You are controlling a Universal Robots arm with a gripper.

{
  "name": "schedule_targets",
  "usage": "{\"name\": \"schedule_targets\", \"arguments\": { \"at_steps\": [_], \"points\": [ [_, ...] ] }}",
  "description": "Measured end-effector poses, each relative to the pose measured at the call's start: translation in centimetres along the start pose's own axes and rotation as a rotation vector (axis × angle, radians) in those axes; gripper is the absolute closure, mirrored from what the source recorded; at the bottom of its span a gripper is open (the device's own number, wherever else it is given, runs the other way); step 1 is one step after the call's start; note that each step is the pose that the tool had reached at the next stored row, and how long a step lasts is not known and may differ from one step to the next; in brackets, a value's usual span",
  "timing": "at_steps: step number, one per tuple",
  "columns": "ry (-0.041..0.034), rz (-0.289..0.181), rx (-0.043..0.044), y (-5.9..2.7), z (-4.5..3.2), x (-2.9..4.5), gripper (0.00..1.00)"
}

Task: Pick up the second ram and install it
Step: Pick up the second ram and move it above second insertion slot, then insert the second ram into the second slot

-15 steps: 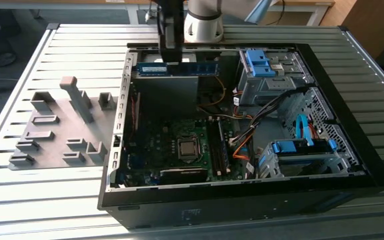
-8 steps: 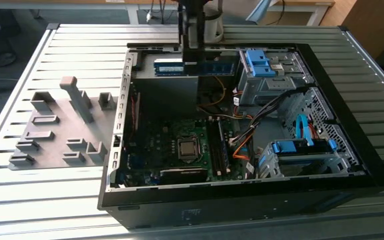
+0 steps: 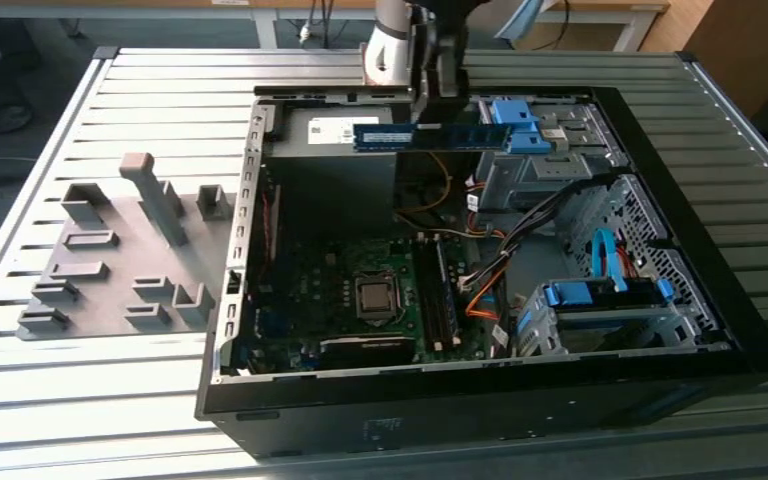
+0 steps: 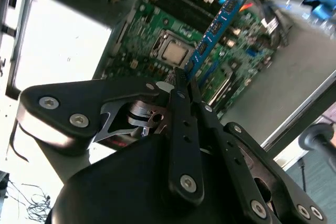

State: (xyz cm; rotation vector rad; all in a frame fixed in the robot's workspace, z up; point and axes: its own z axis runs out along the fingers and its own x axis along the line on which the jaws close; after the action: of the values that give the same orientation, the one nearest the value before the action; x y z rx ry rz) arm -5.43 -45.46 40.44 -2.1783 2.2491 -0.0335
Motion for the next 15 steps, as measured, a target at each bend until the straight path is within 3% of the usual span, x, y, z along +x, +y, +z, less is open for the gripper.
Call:
{"name": "schedule_targets", "arguments": {
  "at_steps": [6, 15],
  "points": [
    [0.0001, 0.000, 0.0000, -2.63, 0.07, -0.09, 0.86],
    [0.0000, 0.000, 0.0000, -2.85, 0.09, -0.09, 0.86]
  ]
}}
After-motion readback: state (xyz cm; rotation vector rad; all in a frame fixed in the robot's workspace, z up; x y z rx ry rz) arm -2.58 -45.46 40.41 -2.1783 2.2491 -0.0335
